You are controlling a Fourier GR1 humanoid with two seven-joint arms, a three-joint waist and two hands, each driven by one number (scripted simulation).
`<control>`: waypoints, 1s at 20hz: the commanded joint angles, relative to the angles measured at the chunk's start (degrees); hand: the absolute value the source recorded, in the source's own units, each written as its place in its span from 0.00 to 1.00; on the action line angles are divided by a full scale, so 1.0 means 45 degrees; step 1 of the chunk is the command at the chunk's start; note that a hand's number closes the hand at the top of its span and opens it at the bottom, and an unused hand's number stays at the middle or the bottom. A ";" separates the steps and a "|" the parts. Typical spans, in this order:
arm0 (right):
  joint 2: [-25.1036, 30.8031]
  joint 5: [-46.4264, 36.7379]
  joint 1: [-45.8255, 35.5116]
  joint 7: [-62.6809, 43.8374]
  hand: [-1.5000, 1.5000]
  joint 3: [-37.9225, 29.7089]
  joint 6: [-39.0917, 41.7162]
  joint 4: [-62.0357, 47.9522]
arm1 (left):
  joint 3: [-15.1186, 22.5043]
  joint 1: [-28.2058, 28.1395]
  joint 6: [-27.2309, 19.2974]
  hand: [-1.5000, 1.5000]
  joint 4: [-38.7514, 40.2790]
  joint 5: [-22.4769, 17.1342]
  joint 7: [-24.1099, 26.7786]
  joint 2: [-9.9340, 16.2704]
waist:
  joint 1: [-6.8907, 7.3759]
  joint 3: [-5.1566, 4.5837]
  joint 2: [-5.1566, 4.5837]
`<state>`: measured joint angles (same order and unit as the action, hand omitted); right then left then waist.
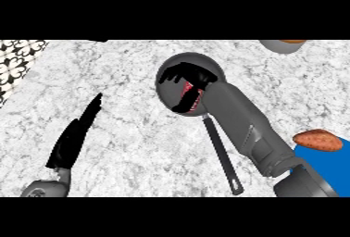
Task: Pick the can from the plate and place it in the pan
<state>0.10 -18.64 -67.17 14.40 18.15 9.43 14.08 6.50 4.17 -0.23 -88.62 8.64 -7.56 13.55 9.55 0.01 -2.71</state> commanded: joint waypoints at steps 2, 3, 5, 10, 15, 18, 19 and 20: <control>-0.0022 0.1611 0.0408 0.0816 0.00 -0.1065 -0.0549 0.0193 | 0.0161 0.0262 0.0046 0.50 0.0076 0.0086 -0.0146 -0.0123 | 0.0096 0.0025 -0.0063; -0.0022 0.1970 0.0102 0.0835 0.00 -0.1400 -0.0795 0.0342 | 0.0139 0.0092 -0.0068 0.50 -0.0041 0.0117 -0.0163 -0.0153 | 0.0100 0.0026 0.0003; -0.0022 0.2556 0.0274 0.1300 0.00 -0.1832 -0.1248 0.0428 | 0.0117 -0.0210 -0.0211 0.50 0.0149 0.0215 0.0093 -0.0200 | -0.0132 0.0019 0.0079; -0.0022 0.3705 -0.0355 0.0896 0.00 -0.3132 -0.2518 -0.0194 | -0.0056 0.0036 -0.0205 0.50 -0.0017 0.0182 -0.0292 -0.0107 | -0.0416 0.0016 0.0072; 0.0588 0.4419 -0.0640 0.0927 0.00 -0.4321 -0.3255 -0.0713 | -0.0565 -0.0167 -0.0113 0.50 -0.0087 -0.0100 0.0002 0.0190 | -0.0716 0.0007 0.0033; 0.1881 0.4706 -0.0552 0.1395 0.00 -0.4731 -0.2331 -0.0886 | -0.0520 -0.0593 -0.0154 0.50 -0.0165 -0.0067 0.0116 0.0162 | -0.0690 0.0019 -0.0024; 0.2323 0.4744 -0.0551 0.1581 0.00 -0.4785 -0.1765 -0.0877 | -0.0655 -0.0296 -0.0306 0.50 -0.0088 -0.0037 -0.0116 0.0114 | -0.0902 0.0023 0.0030; 0.2167 0.4679 -0.0750 0.1648 0.00 -0.4783 -0.2138 -0.0976 | -0.0459 -0.0427 -0.0189 0.50 -0.0221 0.0035 0.0112 0.0131 | -0.0618 0.0022 -0.0055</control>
<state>6.54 1.41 -69.95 19.94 -1.62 -1.37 10.73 4.83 2.41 -1.22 -89.44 8.77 -7.52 13.73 6.63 0.09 -2.66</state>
